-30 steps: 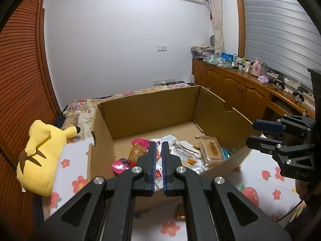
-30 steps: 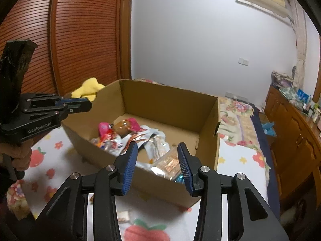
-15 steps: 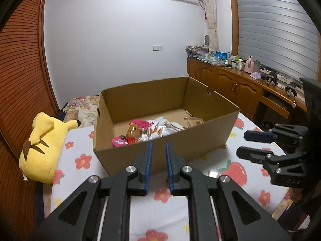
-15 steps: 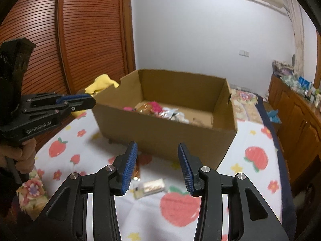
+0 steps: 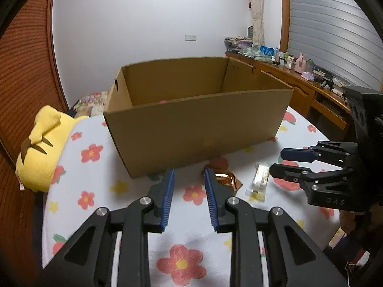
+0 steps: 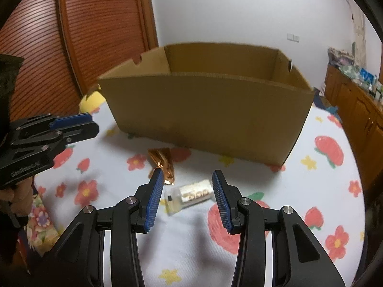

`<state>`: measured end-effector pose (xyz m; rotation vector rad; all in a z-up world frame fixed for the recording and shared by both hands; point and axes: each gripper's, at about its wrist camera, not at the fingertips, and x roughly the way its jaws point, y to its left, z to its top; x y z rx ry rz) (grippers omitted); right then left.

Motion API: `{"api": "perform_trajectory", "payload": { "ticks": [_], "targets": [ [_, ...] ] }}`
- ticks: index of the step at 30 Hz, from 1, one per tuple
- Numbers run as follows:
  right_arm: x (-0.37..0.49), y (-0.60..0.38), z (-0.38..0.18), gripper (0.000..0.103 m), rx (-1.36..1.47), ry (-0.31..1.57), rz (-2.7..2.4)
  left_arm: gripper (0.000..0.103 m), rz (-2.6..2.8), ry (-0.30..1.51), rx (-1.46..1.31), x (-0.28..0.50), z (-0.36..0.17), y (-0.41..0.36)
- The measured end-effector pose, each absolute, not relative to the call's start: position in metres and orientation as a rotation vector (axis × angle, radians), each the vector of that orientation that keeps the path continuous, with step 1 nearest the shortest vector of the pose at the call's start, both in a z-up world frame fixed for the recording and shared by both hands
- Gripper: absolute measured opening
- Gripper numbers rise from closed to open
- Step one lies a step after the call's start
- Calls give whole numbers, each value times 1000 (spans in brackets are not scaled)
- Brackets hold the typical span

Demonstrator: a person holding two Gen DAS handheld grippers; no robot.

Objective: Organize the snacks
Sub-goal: 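Lower both tools toward the copper bar and clear-wrapped white bar beside the box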

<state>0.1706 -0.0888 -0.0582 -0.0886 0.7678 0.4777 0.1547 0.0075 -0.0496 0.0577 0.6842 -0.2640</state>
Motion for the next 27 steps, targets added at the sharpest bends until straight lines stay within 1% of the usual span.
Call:
{"api": "perform_trajectory", "payload": {
  "ticks": [8,12,19,27],
  "targets": [
    [190,-85,-80,43,-58,832,435,25,-272,711,47,154,-63,4],
    [193,-80,-87,43,-103,847,409,25,-280,720,51,153,-67,1],
    [188,-89,-88,50,-107,859,388,25,-284,727,36,156,-70,-1],
    [192,-88,-93,51,-71,889,434,25,-297,748,18,163,-79,-8]
  ]
}}
